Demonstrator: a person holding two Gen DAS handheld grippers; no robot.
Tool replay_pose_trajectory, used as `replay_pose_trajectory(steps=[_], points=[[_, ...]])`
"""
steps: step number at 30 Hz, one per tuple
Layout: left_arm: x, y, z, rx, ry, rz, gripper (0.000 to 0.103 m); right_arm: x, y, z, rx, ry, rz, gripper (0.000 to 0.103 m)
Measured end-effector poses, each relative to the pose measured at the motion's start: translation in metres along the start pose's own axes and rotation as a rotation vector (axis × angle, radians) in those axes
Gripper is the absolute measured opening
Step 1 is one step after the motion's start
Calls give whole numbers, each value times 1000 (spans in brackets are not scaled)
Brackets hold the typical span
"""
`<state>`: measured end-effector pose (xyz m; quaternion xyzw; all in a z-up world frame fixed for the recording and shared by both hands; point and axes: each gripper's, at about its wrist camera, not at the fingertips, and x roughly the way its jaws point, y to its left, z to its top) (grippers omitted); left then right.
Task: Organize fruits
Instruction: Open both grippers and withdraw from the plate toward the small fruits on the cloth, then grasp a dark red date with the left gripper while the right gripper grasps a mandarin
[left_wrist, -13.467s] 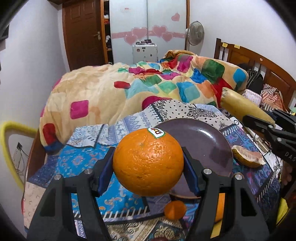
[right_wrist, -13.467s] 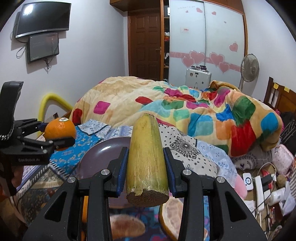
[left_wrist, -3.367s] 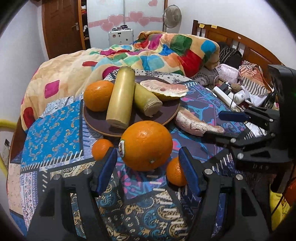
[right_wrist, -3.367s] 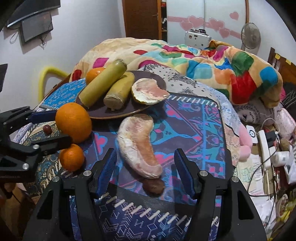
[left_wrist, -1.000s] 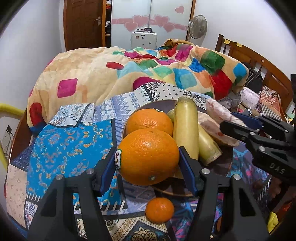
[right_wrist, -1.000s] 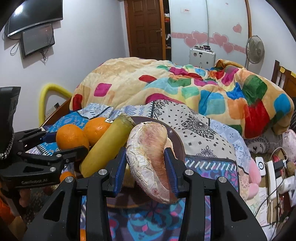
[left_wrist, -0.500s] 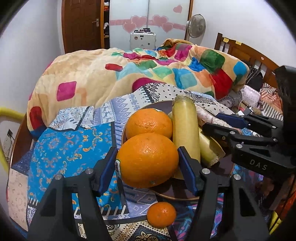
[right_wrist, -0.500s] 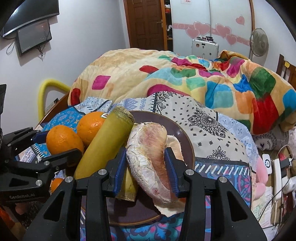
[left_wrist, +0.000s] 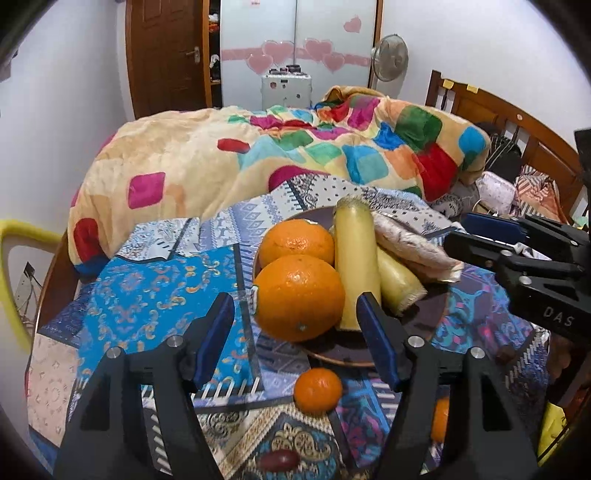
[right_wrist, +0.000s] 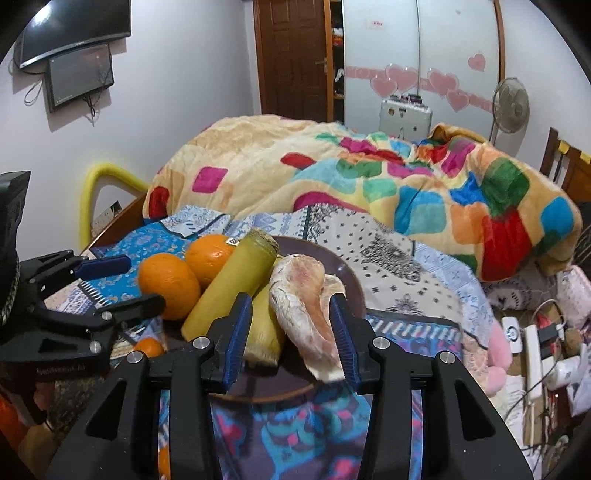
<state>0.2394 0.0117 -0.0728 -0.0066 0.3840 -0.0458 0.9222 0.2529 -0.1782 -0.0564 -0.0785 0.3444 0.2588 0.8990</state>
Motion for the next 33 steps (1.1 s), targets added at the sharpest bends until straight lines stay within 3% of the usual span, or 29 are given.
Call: replay_pose_trajectory(steps=[7,17,22,33], points=[[-46,2,-9,1,-52,11,80,-49,3,-10,4,-57,-1,40],[-78,10,-54,14,-23,26,81,-77,28,-45,-23,-56,30,42],[-72,16,-82,8,30,13,81,-74,44,-65,-36,-45,53,47],[-44,26,-120,-12,120,-21,81,-23,62,-98,-17,77,95,47]])
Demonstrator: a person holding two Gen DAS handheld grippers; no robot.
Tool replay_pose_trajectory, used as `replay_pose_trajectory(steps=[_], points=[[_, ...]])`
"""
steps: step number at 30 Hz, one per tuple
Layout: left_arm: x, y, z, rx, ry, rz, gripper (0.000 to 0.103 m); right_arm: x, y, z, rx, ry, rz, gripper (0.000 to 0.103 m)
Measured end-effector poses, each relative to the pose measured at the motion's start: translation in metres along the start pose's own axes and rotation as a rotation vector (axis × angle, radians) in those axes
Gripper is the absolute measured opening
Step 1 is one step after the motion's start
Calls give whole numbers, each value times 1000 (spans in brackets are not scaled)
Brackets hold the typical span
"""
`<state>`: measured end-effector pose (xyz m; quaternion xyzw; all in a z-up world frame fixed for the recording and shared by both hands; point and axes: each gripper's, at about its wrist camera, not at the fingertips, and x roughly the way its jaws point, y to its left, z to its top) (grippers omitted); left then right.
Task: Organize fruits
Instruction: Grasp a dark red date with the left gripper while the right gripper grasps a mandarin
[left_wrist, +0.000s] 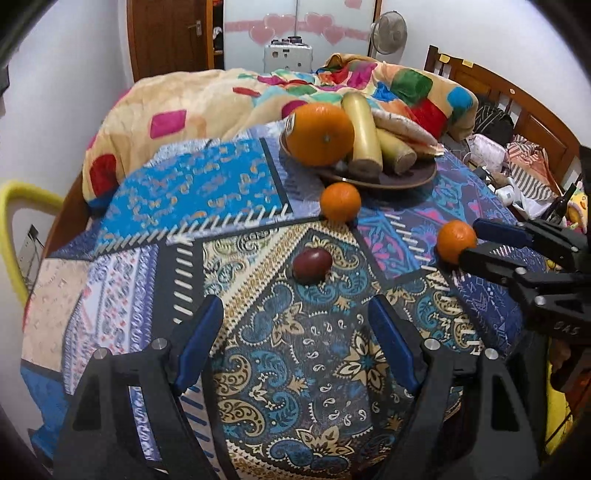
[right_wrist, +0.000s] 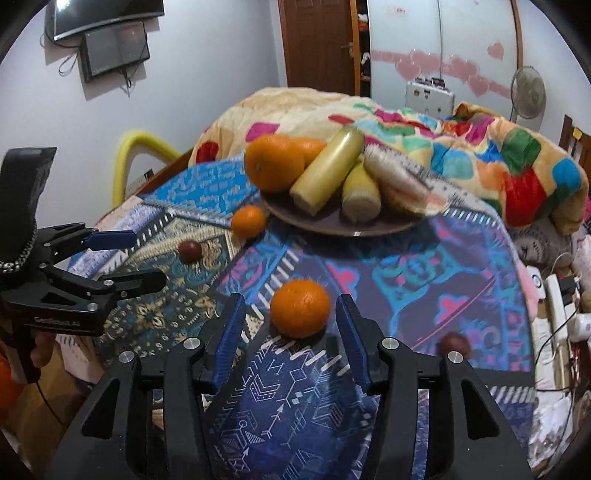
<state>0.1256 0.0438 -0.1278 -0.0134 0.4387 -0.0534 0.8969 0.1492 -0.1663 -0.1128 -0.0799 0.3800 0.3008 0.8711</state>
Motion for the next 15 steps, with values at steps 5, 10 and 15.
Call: replay_pose_trajectory(steps=[5,10,15], points=[[6,4,-2,-12,3,-12,72,14,-3,-4,16,24,15,47],[13,5,4,-23,1,-24,59,11,-6,-5,9,8,19,34],[20,3,11,-18,1,-28,50,8,-6,-4,-7,-8,5,34]])
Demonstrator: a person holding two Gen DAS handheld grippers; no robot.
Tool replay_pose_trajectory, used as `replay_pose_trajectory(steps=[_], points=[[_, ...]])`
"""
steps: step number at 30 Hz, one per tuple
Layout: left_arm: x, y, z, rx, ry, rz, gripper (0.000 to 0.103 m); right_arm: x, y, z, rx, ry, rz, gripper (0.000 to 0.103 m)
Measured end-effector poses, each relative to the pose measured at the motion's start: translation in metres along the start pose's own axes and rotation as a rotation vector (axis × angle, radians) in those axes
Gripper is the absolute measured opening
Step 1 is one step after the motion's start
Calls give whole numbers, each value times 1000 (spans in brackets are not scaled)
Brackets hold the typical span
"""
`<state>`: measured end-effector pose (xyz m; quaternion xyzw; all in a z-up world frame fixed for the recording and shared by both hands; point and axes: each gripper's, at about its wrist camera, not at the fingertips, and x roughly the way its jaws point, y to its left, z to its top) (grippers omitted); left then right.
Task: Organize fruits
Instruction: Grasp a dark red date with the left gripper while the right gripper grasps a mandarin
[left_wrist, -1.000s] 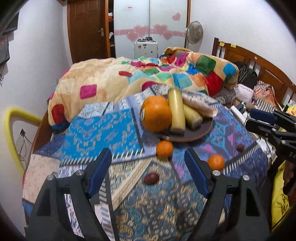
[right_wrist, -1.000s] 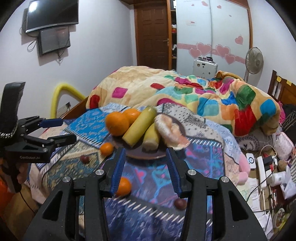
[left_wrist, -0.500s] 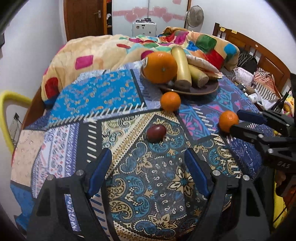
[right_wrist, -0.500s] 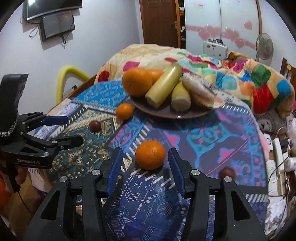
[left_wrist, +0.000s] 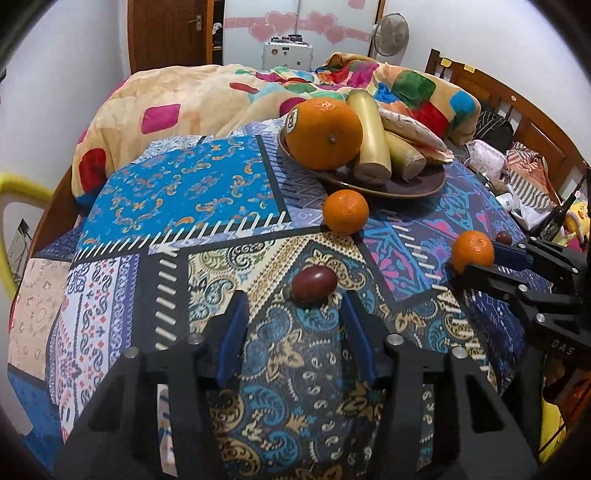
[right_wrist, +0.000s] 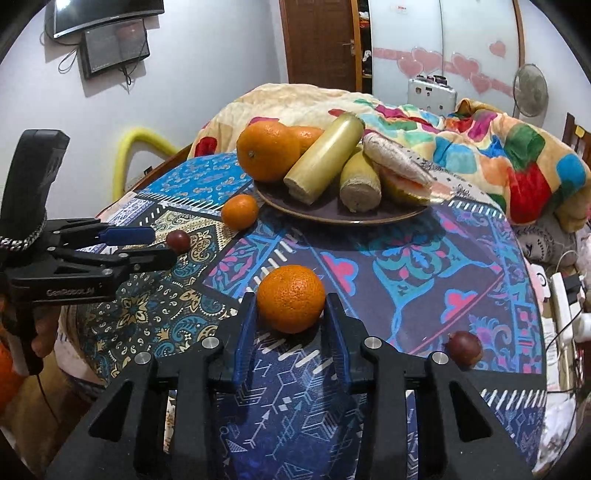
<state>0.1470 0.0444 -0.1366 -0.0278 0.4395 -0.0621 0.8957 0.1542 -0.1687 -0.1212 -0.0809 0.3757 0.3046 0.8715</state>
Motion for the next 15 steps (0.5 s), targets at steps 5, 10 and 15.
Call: replay_pose_trajectory(steps=[5,10,15], points=[[6,-5,6,12,6,-7,45,-5,-6,3,7,-19,-3,34],[8,-7,9,14,-1,-7,25,-5,-13,4,27,-24,-3,34],[5,-13,13,39,-12,6,25,-7,-18,5,37,-32,-9,34]])
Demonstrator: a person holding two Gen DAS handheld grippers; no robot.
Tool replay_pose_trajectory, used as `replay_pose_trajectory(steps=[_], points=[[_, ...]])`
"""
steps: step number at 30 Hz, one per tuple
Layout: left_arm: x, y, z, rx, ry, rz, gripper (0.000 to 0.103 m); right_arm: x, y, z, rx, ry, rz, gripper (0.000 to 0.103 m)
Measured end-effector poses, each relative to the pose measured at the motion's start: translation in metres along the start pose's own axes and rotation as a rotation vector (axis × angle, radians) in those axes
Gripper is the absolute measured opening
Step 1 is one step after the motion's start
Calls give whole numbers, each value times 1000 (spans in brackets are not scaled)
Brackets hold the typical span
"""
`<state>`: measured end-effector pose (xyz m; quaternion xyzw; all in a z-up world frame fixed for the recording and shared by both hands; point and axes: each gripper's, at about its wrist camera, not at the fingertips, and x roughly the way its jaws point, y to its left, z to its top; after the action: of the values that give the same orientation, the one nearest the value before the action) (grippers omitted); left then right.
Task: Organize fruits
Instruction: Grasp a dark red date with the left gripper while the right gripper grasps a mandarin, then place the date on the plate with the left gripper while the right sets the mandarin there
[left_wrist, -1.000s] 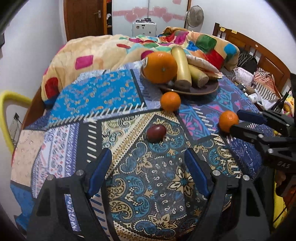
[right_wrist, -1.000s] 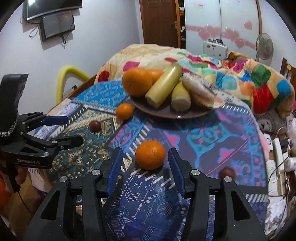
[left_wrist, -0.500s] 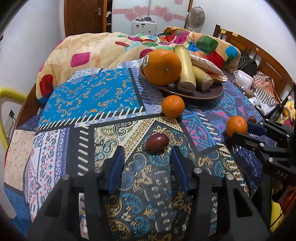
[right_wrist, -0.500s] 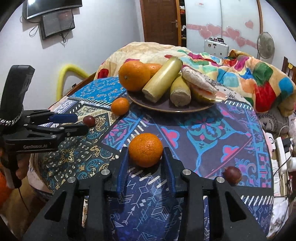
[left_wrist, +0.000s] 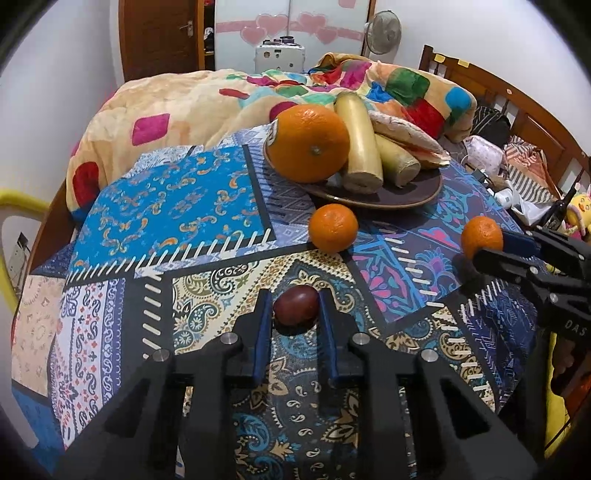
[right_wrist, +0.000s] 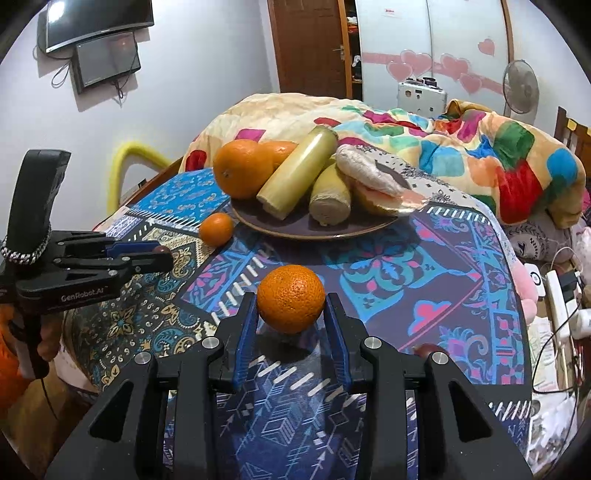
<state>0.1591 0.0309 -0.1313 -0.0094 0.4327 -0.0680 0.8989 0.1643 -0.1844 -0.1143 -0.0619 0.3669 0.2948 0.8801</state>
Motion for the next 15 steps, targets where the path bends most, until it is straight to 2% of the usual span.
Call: replay_pose_trajectory(steps=[15], points=[[-17,-28,35,38,-121,-45,25,-10,-20,30,12,-66,-30,34]])
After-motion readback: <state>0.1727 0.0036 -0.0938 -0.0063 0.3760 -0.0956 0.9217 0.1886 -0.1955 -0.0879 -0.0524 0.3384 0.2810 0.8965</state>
